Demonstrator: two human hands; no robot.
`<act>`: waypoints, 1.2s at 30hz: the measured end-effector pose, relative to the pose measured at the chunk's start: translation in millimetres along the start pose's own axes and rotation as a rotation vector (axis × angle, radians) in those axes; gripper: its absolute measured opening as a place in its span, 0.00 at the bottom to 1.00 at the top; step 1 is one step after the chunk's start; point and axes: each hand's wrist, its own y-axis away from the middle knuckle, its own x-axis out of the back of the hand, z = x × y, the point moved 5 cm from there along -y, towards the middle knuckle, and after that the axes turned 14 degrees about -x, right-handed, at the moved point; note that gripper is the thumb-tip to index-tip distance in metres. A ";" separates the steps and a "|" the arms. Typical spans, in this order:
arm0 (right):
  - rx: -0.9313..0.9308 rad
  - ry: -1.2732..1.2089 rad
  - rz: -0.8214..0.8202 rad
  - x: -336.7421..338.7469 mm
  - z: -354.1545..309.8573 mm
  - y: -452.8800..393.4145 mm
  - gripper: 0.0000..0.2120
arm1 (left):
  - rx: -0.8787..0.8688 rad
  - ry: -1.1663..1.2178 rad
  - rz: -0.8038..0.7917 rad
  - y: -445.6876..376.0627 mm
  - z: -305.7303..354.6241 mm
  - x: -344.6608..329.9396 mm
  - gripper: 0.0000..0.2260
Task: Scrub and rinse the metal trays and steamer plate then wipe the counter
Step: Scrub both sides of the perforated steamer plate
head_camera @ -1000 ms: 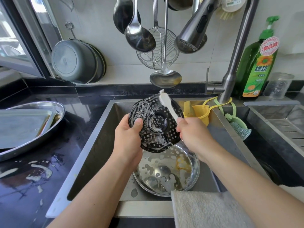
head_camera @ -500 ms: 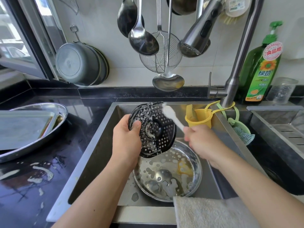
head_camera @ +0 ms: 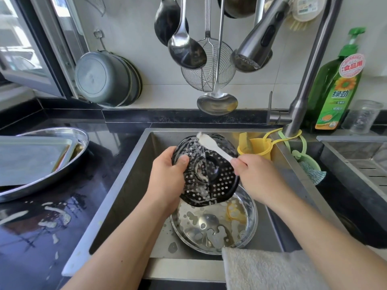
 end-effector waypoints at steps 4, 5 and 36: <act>-0.109 0.037 -0.024 6.5 13.6 -7.9 0.21 | -0.009 0.033 0.074 -6.2 0.6 9.4 0.09; -0.145 0.049 -0.040 7.5 19.4 -8.5 0.20 | -0.012 0.038 0.100 -7.9 -0.5 14.1 0.09; -0.146 0.015 -0.309 -31.9 -6.8 25.3 0.21 | -0.039 0.127 0.282 -4.6 -1.6 19.9 0.09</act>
